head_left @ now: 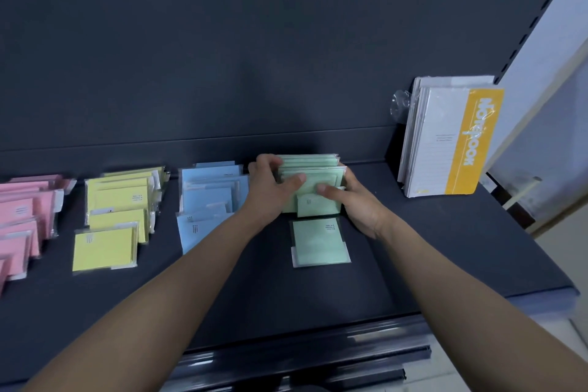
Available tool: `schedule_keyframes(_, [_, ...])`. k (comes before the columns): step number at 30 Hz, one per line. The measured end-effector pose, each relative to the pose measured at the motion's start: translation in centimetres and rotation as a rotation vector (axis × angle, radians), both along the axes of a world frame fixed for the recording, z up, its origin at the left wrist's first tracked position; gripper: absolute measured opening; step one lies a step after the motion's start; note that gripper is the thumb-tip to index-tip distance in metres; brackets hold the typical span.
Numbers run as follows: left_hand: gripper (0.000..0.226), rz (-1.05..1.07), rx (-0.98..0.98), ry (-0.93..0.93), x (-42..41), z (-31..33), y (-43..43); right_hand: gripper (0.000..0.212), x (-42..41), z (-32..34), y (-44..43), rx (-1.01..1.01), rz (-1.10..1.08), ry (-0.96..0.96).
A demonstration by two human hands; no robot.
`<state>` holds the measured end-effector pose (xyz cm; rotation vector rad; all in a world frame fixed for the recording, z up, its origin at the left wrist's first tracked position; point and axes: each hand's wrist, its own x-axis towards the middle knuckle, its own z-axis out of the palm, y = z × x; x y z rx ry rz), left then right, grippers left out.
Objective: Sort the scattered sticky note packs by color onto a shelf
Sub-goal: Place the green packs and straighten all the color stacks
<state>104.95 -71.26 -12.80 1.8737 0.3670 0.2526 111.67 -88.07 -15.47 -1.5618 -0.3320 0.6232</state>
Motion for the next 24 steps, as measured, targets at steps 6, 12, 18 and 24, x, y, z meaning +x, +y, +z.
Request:
schedule_keyframes(6, [0.022,-0.099,0.042,0.056,-0.6,0.3,0.4,0.059,0.4,0.2,0.6,0.116,-0.02,0.102])
schedule_keyframes(12, [0.028,-0.088,-0.035,0.085,-0.6,0.2,0.6,0.058,0.4,-0.1,0.6,0.124,-0.014,0.1])
schedule_keyframes(18, [0.024,-0.09,0.023,0.105,-0.1,0.3,1.2,0.064,0.3,0.0,0.5,0.138,0.011,0.095])
schedule_keyframes(24, [0.036,-0.136,-0.047,0.156,0.9,1.7,1.6,0.066,0.3,0.1,0.6,0.145,0.01,0.089])
